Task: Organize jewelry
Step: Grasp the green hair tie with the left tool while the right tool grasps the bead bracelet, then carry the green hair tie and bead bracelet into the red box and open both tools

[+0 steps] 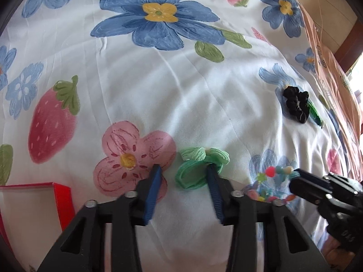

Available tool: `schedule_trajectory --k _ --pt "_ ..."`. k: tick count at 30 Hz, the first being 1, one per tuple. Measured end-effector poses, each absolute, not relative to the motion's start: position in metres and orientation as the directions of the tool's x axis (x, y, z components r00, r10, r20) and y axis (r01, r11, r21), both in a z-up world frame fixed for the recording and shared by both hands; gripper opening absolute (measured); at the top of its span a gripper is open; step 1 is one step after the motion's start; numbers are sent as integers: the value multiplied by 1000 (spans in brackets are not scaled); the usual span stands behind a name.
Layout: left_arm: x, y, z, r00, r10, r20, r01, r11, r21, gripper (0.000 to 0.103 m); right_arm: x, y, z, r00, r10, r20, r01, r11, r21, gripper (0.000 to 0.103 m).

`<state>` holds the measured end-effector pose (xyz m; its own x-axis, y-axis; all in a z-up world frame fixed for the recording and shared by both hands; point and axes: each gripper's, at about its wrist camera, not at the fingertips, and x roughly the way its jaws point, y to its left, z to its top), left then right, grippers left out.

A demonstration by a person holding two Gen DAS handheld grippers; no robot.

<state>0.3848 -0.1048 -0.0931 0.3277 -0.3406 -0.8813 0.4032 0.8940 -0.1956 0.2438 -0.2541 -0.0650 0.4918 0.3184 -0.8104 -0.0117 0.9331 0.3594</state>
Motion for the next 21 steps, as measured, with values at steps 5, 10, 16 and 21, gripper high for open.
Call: schedule_trajectory --k 5,10,16,21 --pt "375 -108 -87 339 -335 -879 421 890 -177 5 236 -259 -55 507 322 -799 -12 930 367 12" --pt "344 -91 -64 383 -340 -859 418 893 -167 5 229 -254 -41 526 337 -781 -35 926 377 12" --pt "304 -51 -44 414 -367 -833 355 908 -224 5 220 -239 -26 537 362 -762 -76 920 384 12" --pt "270 -12 -28 441 -371 -817 284 921 -265 5 212 -223 -16 539 384 -749 -110 914 390 13"
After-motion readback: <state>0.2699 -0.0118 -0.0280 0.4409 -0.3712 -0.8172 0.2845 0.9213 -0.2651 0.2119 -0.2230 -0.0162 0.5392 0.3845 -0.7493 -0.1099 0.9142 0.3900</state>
